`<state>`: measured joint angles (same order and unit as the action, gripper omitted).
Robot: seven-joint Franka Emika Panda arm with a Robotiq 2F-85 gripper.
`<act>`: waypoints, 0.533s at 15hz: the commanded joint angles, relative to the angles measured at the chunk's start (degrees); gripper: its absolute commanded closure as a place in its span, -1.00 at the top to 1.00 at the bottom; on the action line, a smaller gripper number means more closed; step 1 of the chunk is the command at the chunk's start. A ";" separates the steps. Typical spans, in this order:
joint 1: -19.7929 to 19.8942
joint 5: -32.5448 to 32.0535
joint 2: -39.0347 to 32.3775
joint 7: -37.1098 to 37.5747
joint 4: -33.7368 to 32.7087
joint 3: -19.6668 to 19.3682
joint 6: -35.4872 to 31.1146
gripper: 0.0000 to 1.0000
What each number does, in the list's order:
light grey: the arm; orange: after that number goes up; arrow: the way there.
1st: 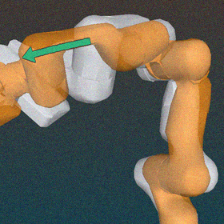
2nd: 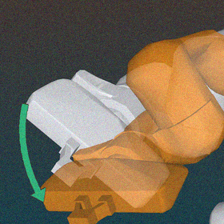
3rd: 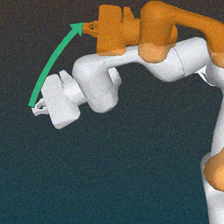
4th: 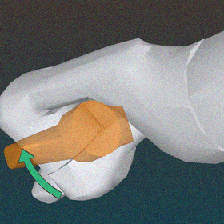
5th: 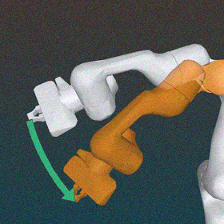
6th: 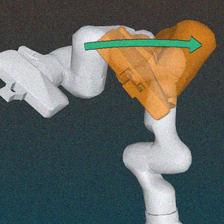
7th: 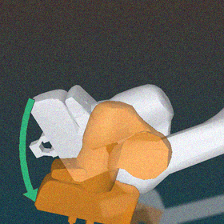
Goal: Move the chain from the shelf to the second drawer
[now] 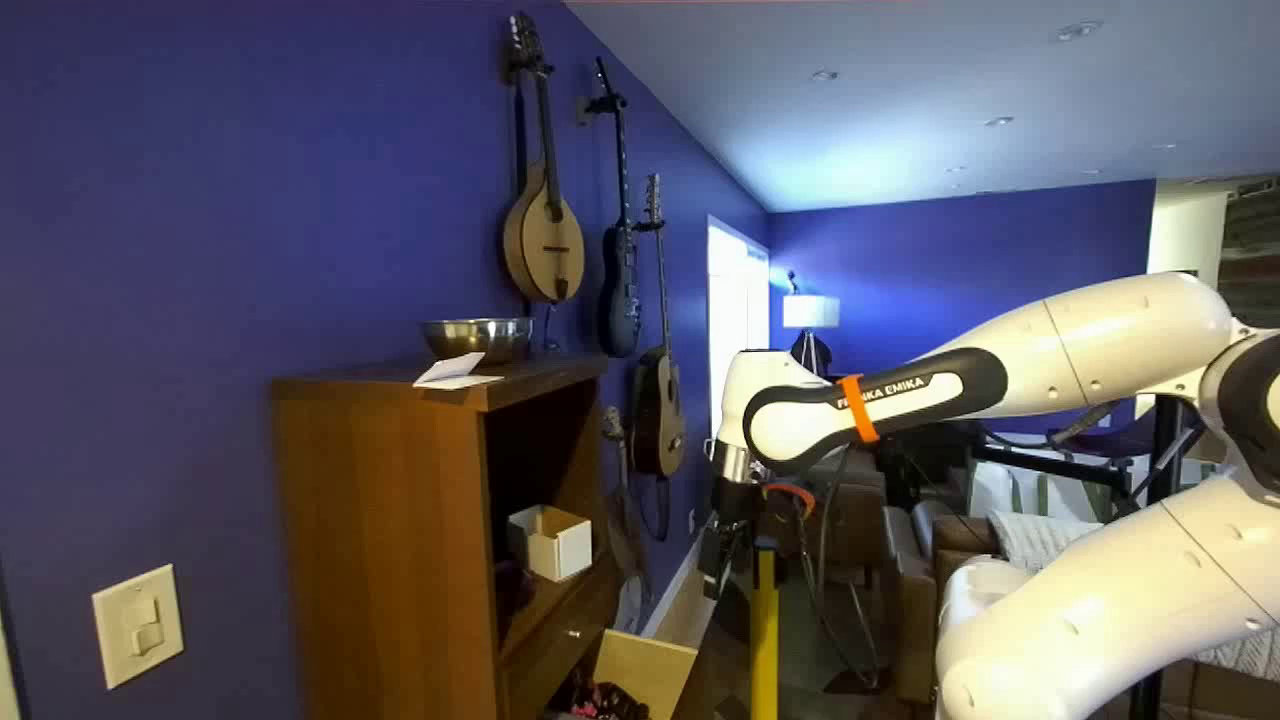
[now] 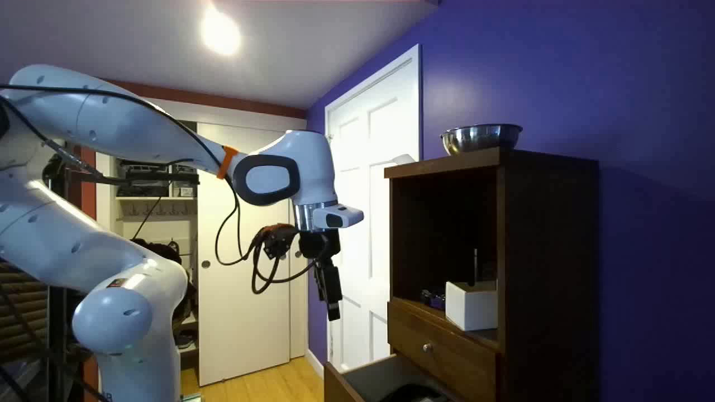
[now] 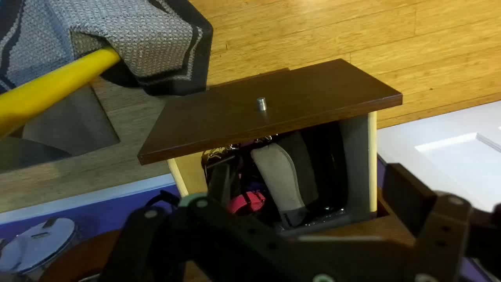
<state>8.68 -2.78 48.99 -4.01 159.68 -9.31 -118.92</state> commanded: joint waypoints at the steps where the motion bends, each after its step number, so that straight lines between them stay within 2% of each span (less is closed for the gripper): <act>1: 0.19 0.18 -0.08 -0.14 0.09 0.19 0.20 1.00; 6: 0.20 0.18 -0.49 -0.14 0.27 0.20 0.20 1.00; 8: -1.57 2.42 -1.88 1.63 0.18 1.22 -2.24 1.00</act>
<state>8.61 -2.70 48.46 -4.01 159.99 -9.24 -118.89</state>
